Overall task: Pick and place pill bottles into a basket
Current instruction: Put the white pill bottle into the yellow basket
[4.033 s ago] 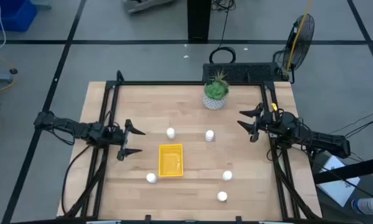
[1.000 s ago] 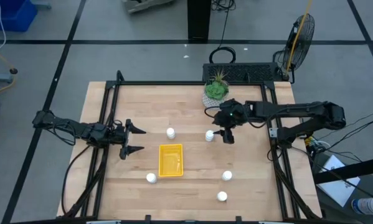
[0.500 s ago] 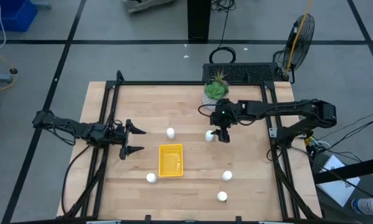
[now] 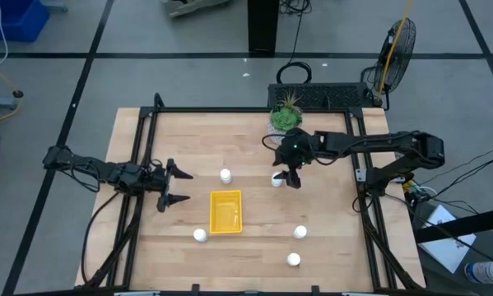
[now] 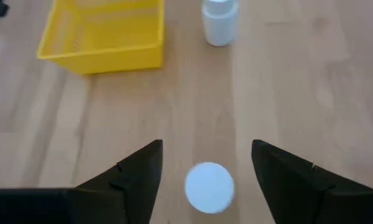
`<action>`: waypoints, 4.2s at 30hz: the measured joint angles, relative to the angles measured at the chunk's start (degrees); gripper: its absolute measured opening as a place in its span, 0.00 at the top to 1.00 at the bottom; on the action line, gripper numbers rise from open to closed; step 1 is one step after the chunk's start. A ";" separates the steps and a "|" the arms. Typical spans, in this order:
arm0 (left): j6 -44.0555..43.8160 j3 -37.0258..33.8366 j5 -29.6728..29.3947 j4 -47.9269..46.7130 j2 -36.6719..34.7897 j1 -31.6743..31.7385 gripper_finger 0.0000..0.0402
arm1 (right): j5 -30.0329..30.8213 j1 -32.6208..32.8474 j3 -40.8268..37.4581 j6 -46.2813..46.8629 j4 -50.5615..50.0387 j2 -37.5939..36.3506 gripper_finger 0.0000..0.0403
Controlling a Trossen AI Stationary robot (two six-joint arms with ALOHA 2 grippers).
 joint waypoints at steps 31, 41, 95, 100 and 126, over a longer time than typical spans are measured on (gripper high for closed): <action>-0.39 -0.02 0.10 -0.22 0.34 0.00 0.09 | 13.55 4.51 -8.31 1.88 10.31 0.22 0.32; -1.29 -0.04 0.12 -0.22 0.34 0.00 0.09 | 13.46 7.26 -8.31 4.40 10.41 0.40 0.32; -1.88 -0.11 0.64 -0.24 0.34 0.00 0.09 | 13.29 5.92 -11.46 3.31 13.18 3.74 0.34; -1.92 -0.11 0.65 -0.22 0.34 0.00 0.09 | 13.35 5.95 -11.45 3.33 13.36 3.74 0.34; -1.83 -0.11 0.69 -0.06 0.34 0.00 0.09 | 11.00 6.10 -10.08 6.89 16.68 3.74 0.62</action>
